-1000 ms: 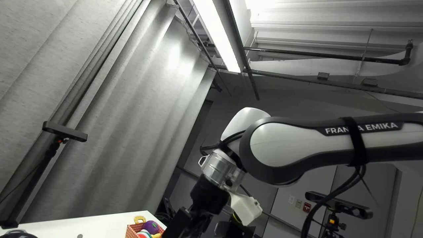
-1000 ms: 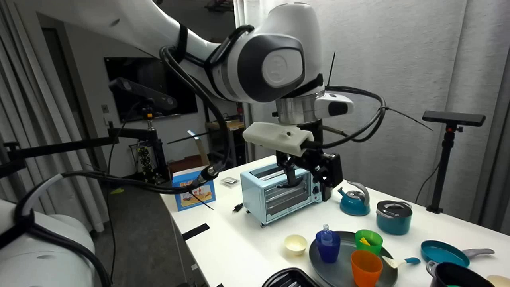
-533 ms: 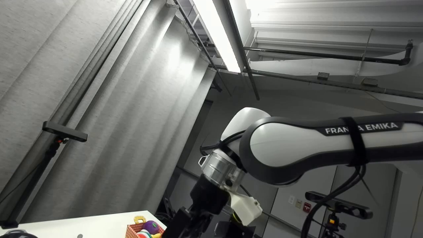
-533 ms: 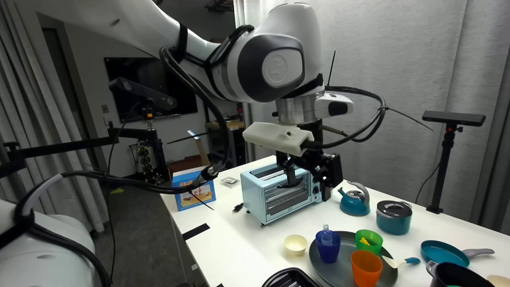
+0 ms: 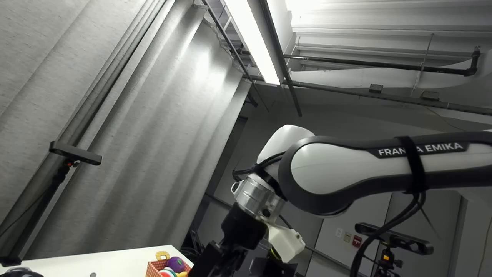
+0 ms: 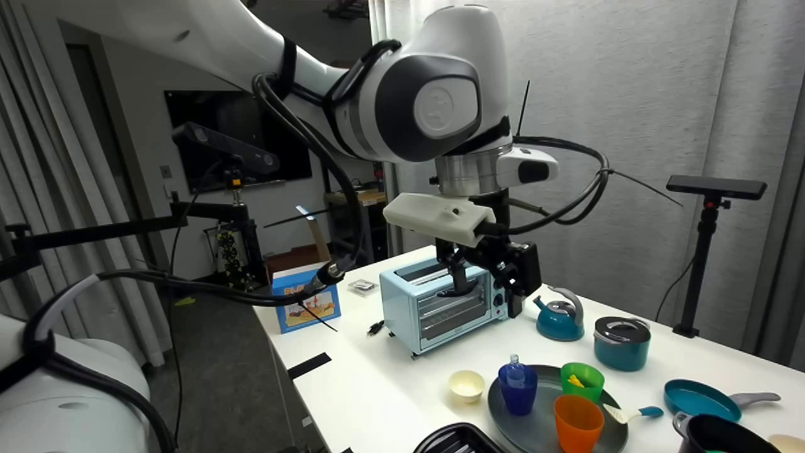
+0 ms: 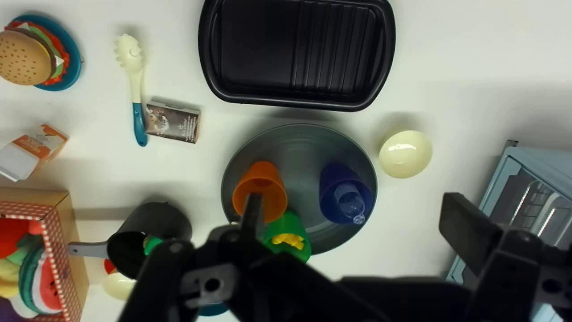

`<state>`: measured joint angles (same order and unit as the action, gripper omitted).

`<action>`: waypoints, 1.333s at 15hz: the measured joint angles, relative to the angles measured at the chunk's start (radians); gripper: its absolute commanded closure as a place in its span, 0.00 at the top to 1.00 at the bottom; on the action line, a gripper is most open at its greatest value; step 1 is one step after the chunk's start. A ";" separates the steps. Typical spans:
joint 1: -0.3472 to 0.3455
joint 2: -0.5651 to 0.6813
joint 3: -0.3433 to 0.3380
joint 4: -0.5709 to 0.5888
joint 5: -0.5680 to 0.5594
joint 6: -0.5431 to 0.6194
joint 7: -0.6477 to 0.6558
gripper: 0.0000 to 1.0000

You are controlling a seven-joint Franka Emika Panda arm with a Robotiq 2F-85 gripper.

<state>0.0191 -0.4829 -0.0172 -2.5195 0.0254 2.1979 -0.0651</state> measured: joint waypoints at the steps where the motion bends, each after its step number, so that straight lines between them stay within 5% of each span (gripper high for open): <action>1: 0.000 0.000 0.000 0.000 0.000 0.000 0.000 1.00; 12: 0.000 0.017 -0.005 0.001 0.000 -0.001 -0.005 1.00; 20: 0.000 0.122 -0.045 0.042 0.000 -0.002 -0.153 1.00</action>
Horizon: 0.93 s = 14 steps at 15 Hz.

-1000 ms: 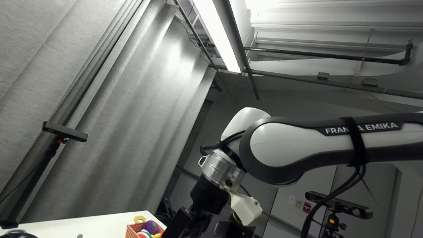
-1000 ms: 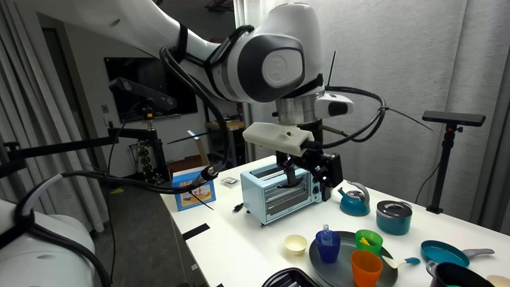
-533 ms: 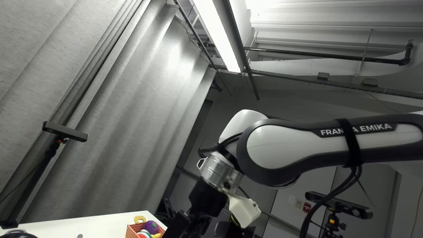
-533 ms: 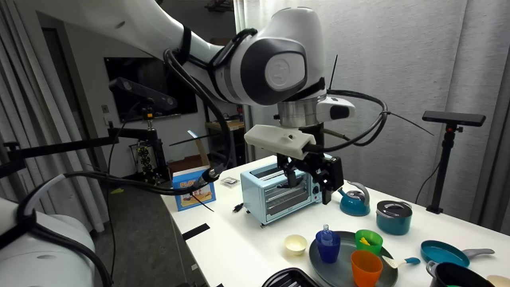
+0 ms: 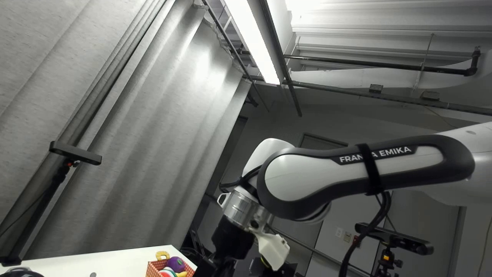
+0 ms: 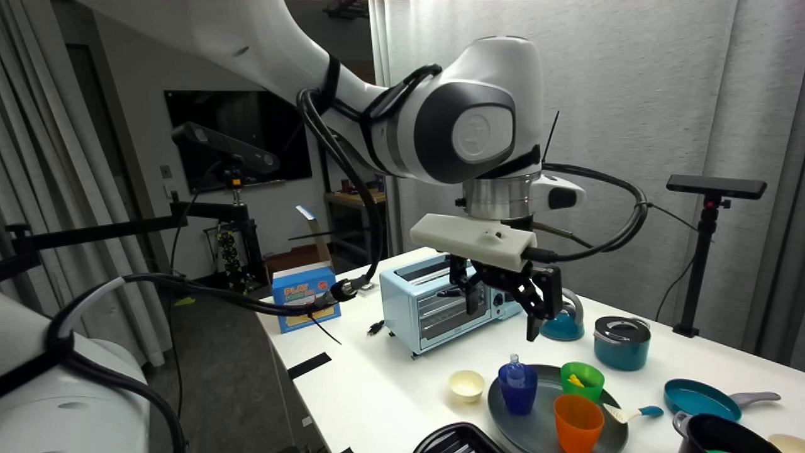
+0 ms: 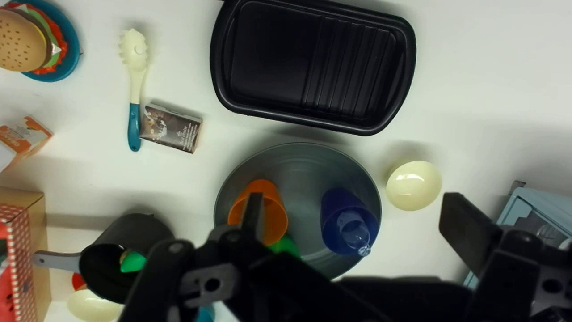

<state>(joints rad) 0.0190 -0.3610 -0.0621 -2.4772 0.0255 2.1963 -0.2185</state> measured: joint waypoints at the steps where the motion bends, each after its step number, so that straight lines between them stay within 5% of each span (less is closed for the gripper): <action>1: 0.000 0.016 -0.005 0.010 0.000 0.000 -0.019 1.00; 14: -0.039 0.191 -0.122 0.067 0.032 -0.001 -0.268 1.00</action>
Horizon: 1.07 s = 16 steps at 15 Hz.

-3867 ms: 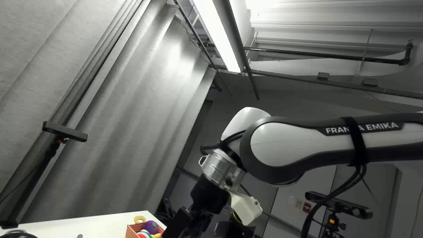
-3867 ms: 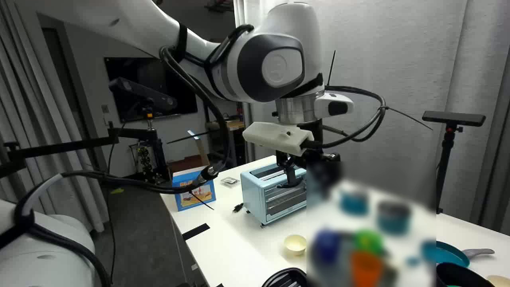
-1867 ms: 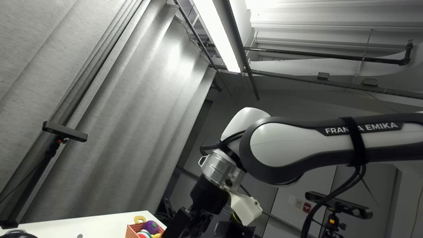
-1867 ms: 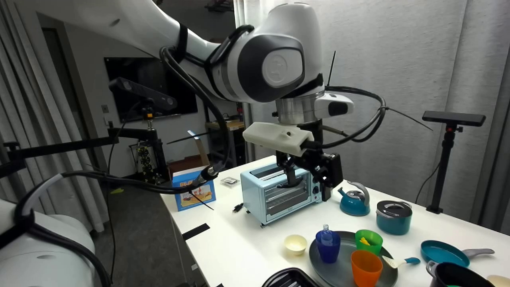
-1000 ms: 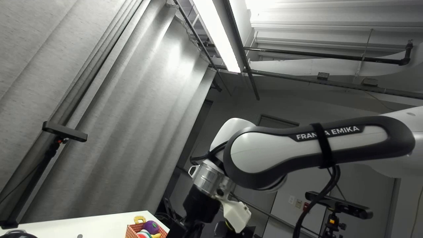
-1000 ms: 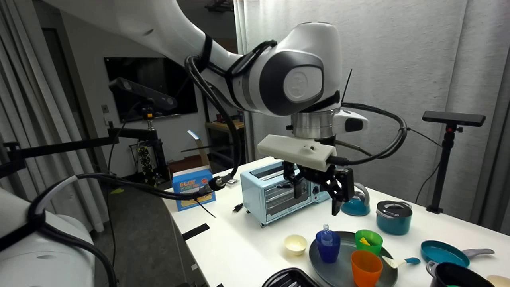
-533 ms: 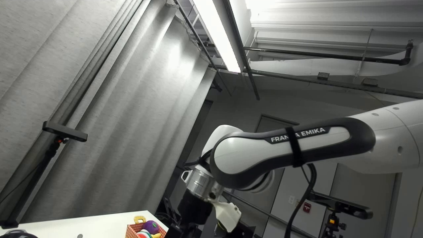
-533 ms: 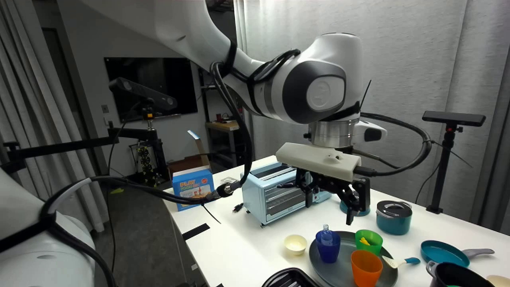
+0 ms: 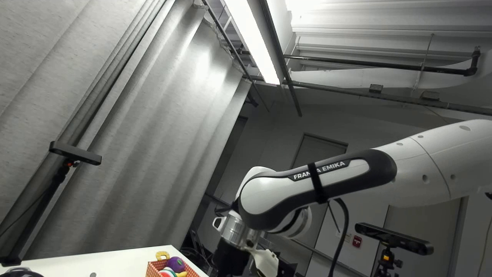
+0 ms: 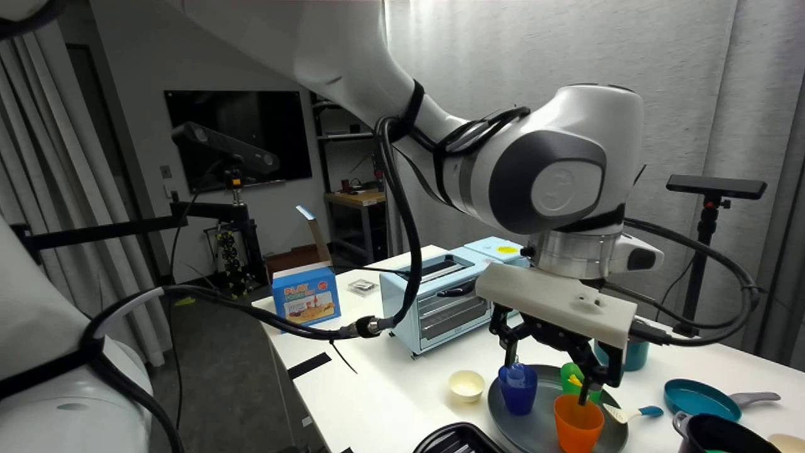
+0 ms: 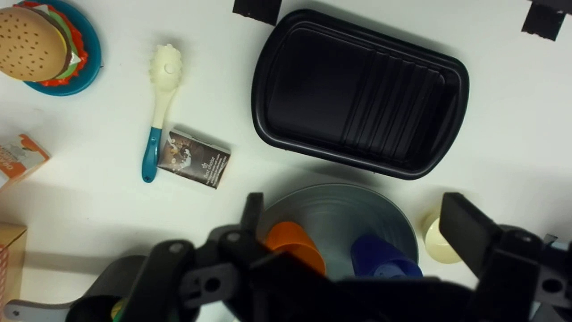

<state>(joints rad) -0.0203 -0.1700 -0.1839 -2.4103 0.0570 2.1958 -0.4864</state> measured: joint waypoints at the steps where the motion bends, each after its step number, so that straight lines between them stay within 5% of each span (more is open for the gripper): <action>1: -0.005 0.013 -0.009 0.003 0.007 -0.002 -0.031 1.00; 7: -0.037 0.097 -0.021 0.043 0.000 -0.005 -0.142 1.00; 16: -0.044 0.183 -0.005 0.064 -0.172 0.125 -0.096 1.00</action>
<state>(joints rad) -0.0647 0.0132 -0.1890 -2.3467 -0.1151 2.3209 -0.5829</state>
